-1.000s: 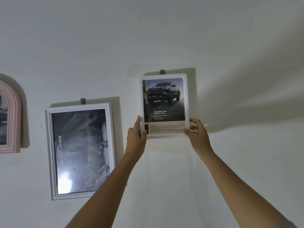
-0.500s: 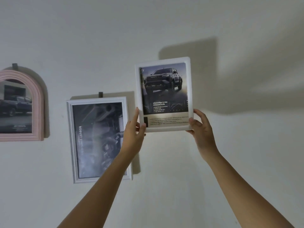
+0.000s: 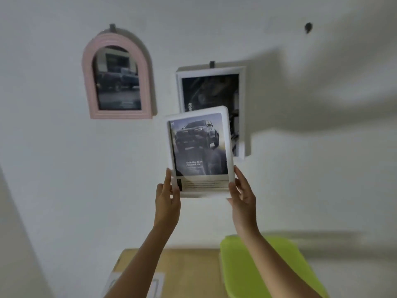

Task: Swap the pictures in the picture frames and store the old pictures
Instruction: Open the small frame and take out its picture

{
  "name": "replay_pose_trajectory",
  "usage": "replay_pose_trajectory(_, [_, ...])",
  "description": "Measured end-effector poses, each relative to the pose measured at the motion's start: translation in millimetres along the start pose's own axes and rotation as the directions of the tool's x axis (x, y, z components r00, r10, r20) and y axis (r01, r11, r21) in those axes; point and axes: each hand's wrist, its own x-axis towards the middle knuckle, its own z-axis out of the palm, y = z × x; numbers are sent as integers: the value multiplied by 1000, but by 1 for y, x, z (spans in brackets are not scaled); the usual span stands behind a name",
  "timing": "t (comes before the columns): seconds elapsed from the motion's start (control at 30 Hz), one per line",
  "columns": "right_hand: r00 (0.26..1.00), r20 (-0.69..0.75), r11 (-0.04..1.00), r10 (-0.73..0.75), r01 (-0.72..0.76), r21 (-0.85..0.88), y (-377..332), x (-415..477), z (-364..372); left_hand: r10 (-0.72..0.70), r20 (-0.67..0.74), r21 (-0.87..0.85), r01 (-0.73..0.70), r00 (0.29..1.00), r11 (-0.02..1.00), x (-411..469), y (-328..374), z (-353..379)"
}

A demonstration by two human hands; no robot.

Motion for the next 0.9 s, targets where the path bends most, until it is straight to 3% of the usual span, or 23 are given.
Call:
replay_pose_trajectory(0.13, [992, -72, 995, 100, -101, -3, 31, -64, 52, -131, 65, 100, 124, 989, 987, -36, -54, -52])
replay_pose_trajectory(0.2, [984, -125, 991, 128, -132, -24, 48, -93, 69, -118, 60, 128, 109, 991, 986, -50, -66, -70])
replay_pose_trajectory(0.3, [976, -159, 980, 151, -169, -109, 74, -136, 87, -78, 124, 75, 69, 989, 995, -66, -63, -84])
replay_pose_trajectory(0.4, [981, -139, 968, 133, -159, -194, 90, -171, 94, -116, 220, -3, 119, 969, 993, -76, -58, -83])
replay_pose_trajectory(0.5, [996, -58, 932, 67, -83, -352, 103, -197, 93, -162, 281, -62, 186, 946, 981, -88, -67, -74])
replay_pose_trajectory(0.63, [992, 122, 802, -25, 93, -590, 116, -216, 83, -350, 215, -92, 375, 912, 922, -108, -83, -71])
replay_pose_trajectory(0.9, [940, 338, 633, -43, 288, -718, 123, -225, 77, -440, 160, -242, 467, 884, 850, -129, -93, -76])
